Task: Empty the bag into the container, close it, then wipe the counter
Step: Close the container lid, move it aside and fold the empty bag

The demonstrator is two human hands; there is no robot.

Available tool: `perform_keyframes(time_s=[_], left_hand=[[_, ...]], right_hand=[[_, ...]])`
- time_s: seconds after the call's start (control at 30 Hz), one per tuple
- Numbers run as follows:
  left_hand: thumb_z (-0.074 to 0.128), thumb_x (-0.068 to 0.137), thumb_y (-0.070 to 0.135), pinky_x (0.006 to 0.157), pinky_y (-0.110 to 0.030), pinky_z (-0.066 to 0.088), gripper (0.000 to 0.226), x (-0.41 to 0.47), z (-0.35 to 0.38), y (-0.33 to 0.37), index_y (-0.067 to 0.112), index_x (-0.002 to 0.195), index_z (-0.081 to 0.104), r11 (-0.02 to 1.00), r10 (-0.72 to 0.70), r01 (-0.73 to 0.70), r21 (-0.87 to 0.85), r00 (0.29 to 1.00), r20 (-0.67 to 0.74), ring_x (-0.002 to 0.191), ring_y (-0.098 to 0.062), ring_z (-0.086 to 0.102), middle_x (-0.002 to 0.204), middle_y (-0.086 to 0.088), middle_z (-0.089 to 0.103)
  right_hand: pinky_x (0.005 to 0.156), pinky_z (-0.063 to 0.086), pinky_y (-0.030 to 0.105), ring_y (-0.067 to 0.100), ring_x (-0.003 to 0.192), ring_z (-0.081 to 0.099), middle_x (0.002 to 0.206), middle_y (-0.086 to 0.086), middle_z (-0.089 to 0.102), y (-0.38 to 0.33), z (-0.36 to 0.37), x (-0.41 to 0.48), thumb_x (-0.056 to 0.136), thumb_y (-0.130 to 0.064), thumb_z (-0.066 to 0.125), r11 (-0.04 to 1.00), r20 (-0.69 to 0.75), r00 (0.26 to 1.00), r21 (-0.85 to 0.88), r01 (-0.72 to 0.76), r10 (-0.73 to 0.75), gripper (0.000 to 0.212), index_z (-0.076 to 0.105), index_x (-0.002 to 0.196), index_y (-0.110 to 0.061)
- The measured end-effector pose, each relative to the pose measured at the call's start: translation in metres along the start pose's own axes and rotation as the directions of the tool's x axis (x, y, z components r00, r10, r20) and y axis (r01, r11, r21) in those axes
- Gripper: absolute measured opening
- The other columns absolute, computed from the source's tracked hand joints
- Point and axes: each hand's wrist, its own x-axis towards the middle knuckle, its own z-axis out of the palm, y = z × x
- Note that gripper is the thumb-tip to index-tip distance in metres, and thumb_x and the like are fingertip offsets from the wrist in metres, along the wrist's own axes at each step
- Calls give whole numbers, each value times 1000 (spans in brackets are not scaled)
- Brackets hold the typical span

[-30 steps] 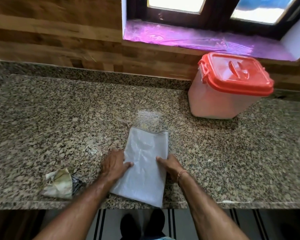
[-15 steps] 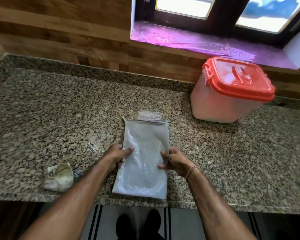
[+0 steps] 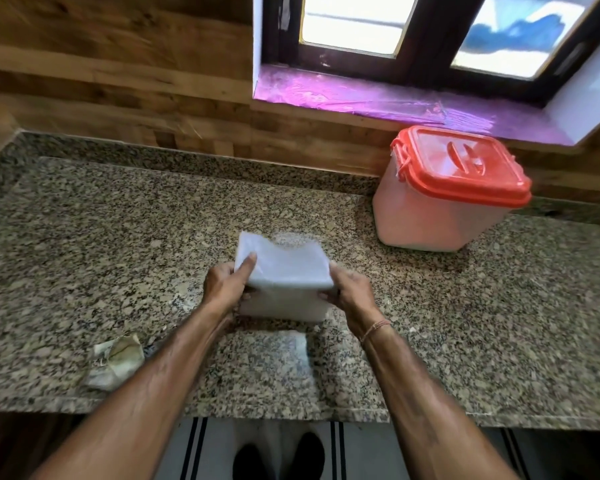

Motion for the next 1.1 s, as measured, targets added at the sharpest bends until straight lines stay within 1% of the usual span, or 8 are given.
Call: perform_keyframes(time_s=[0.1,0.2,0.33,0.43,0.63,0.87,0.93,1.1], left_hand=[[66,81,71,76,-55,63,75,7,-6,4,-1,104,67,998,48,-46,35,997,-53,87,-36,75,96,-20,75],[68,92,47,64,-32,60,44,-3,-4,-16,3,101,70,993,-2,10,121,998,-63,80,-28,74,95,-13,75],[80,86,26,61,-31,57,27,-23,0,-69,9,101,64,963,-202,207,175,978,-46,78,-24,70,98,-12,73],[88,77,25,57,-29,50,47,-32,3,-98,7,108,56,928,-230,242,284,970,-75,79,-19,64,101,-8,67],[87,77,21,60,-27,51,43,-36,22,-98,8,111,64,941,-231,232,248,972,-35,87,-25,68,100,-6,69],[86,79,22,70,-34,60,44,-63,-16,-60,11,116,64,997,-68,63,-44,990,-123,88,-23,73,106,-8,75],[88,77,27,81,-44,62,49,-86,-40,-48,14,118,64,992,-20,-10,-124,973,-231,91,-25,74,106,-6,76],[85,81,17,82,-48,63,50,-186,-100,-72,13,124,61,916,-59,-159,-368,855,-516,93,-27,76,108,-9,76]], right_hand=[[82,65,37,31,106,72,116,19,69,-12,2,-5,96,-18,68,997,30,997,31,65,-65,28,65,99,10],[87,63,41,29,98,75,109,22,73,14,-6,-13,94,-14,69,993,-11,1000,-117,17,-18,18,64,79,-6],[58,59,28,25,78,70,100,21,75,73,-25,-15,86,-9,73,929,-128,984,-335,-161,124,11,69,90,0],[80,65,41,25,91,73,104,14,75,95,-32,-20,68,-11,78,880,-135,976,-425,-213,171,27,69,94,-11],[67,63,29,21,89,72,103,7,72,100,-33,-31,88,-21,75,796,-100,987,-584,-159,124,23,67,107,-10],[71,64,51,23,81,74,86,3,75,37,0,-48,88,-34,68,792,85,967,-560,245,-239,16,70,81,-19],[72,60,48,19,76,71,79,-1,74,23,23,-55,89,-35,68,766,166,939,-543,342,-301,21,72,80,-16],[70,56,39,17,73,66,77,-3,70,48,88,-104,88,-31,71,716,451,838,-470,516,-308,18,70,84,-14]])
